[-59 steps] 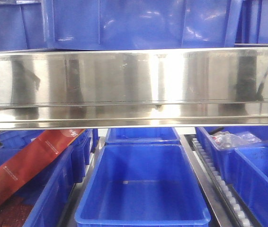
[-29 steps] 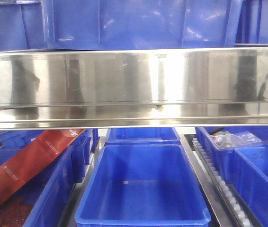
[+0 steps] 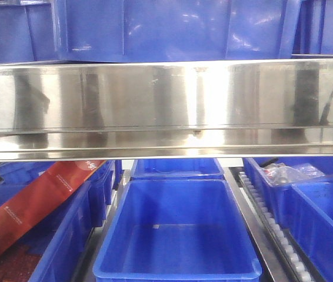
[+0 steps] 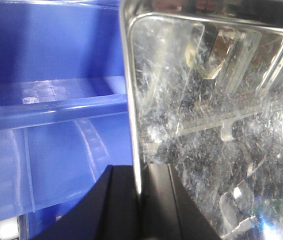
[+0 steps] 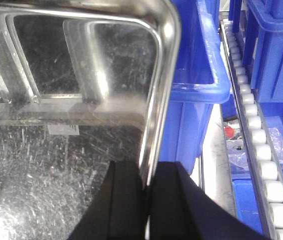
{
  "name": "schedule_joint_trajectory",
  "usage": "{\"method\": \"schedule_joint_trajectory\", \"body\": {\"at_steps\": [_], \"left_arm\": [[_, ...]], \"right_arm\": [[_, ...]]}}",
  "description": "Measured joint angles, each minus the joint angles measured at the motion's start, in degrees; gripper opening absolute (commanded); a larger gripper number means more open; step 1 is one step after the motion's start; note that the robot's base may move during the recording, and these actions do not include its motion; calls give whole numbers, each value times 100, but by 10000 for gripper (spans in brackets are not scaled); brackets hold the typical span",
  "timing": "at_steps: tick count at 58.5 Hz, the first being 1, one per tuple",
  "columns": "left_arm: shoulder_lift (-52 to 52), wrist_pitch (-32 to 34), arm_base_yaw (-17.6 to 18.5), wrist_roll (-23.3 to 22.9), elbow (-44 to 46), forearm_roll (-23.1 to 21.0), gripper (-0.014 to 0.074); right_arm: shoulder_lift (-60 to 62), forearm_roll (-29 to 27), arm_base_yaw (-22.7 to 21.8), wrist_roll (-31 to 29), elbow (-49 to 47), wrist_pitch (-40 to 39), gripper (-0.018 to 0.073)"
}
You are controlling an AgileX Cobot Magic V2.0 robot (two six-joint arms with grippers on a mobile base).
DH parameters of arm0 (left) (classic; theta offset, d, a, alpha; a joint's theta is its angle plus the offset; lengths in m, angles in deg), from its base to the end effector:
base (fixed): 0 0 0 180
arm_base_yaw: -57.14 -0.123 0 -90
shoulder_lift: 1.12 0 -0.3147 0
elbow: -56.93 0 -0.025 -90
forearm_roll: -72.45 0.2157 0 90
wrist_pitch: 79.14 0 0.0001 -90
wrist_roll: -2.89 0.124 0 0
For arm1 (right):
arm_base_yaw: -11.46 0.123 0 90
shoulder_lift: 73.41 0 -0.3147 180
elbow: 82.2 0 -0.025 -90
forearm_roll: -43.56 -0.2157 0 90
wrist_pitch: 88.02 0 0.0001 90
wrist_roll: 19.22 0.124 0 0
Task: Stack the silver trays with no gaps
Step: 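Lift the tray with both grippers and pull it off the shelf, then hold the tray in both grippers while the base drives to another rack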
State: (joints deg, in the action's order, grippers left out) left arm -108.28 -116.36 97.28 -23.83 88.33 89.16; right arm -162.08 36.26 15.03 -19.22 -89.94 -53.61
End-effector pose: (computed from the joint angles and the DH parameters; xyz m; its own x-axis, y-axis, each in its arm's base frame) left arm 0.3267 -0.2472 0.4556 -0.3937 0.0362 -0.9185 0.4325 0.8890 -0.1504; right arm 0.3125 0.0284 0.4437 -0.4347 0.0779 -0.8972 -0.0818 0.9887 0.1255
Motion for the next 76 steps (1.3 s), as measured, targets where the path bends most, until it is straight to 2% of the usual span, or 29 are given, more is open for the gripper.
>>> {"method": "schedule_joint_trajectory", "body": {"at_steps": [76], "left_arm": [[0,0,0,11,0,10,-25]], "right_arm": [[10,23,0,0,0,-3,-79]]}}
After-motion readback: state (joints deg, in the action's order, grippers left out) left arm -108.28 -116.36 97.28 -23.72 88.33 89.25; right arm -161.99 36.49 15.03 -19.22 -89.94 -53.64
